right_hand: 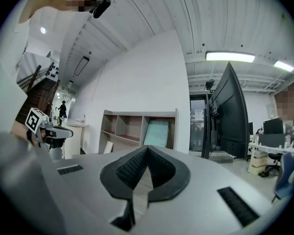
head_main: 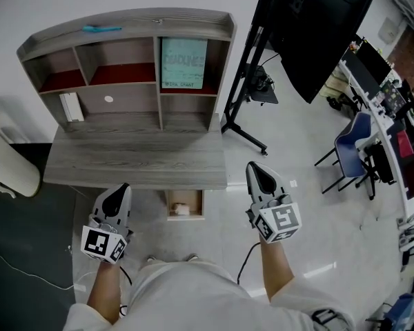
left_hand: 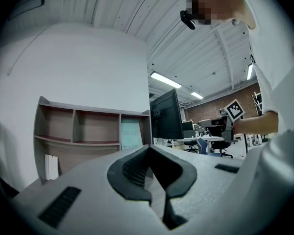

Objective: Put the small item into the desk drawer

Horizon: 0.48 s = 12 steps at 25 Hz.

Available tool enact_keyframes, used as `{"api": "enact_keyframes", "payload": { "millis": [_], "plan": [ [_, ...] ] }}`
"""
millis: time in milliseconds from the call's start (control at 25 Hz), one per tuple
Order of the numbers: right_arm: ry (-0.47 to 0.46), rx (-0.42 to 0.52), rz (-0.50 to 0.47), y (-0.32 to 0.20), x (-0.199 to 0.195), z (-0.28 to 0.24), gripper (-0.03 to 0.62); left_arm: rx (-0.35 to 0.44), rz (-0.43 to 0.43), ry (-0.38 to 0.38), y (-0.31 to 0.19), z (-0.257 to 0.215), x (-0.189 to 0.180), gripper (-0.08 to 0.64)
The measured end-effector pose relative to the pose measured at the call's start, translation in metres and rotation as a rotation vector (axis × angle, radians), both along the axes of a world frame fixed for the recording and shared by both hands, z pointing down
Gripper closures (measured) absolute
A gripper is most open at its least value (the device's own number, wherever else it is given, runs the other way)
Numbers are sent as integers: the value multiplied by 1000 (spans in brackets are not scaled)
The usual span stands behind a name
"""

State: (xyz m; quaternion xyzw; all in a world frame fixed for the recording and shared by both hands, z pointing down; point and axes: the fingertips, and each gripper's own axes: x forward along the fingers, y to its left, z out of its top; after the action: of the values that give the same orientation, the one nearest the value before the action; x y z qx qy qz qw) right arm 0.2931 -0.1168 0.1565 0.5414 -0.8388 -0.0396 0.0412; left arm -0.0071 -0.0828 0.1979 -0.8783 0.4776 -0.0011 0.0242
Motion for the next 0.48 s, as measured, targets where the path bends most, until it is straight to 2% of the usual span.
{"api": "enact_keyframes", "payload": {
  "millis": [480],
  "plan": [
    [38, 51, 106, 31, -9, -21, 595, 23, -80, 48, 6, -14, -69, 555]
  ]
}}
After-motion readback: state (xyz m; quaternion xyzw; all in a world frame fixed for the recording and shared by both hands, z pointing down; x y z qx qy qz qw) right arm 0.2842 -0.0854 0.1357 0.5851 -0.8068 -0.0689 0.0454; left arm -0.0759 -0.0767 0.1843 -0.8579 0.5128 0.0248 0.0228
